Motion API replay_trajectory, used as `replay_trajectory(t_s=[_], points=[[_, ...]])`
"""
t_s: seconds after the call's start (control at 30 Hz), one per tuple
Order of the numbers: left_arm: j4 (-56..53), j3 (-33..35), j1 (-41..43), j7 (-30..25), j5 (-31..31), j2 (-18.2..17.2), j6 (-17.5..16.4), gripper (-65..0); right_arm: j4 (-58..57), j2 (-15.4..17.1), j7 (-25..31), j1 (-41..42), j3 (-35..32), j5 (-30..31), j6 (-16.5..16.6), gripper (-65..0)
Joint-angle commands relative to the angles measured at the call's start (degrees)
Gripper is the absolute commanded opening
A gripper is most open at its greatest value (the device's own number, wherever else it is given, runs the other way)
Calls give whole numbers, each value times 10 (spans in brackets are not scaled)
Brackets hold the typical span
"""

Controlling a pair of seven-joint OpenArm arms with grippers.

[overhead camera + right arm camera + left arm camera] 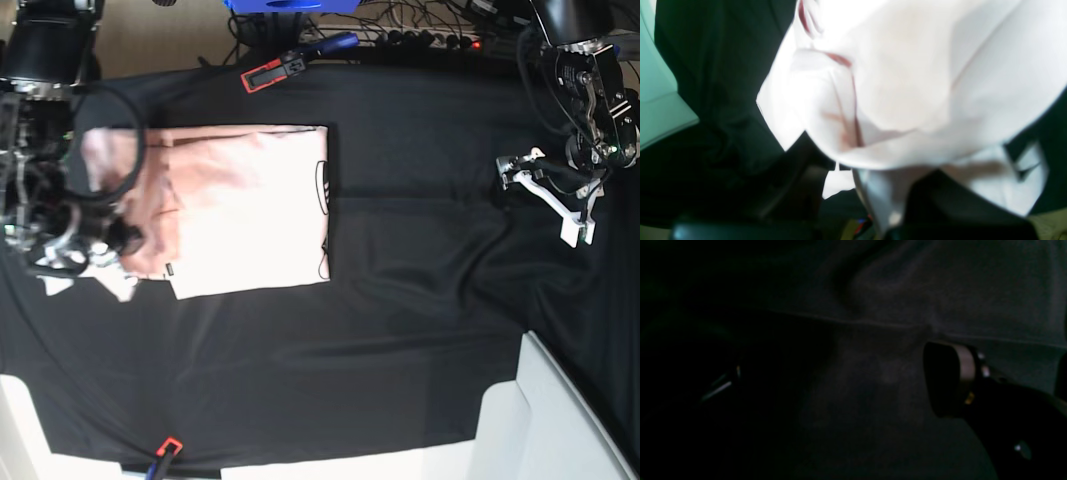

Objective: Fold the T-shirt properly
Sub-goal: 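Lift the shirt end with the right gripper and fold it over the shirt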

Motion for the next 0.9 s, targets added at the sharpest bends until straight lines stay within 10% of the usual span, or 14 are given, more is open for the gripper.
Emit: replay_trajectory(t_s=[0.0,0.2,0.87], points=[[10,0,-2,-8,-5,-12,-3,0,13,5,5,7,-11,9,-14,-649],[10,-3,-2,-8,-5,-12,-3,0,25,5,51,5,-113,10,-118,-649],[11,2,11,-8,-5,-13,-3,0,-30,6,65,79,-284,9,-118,-649]])
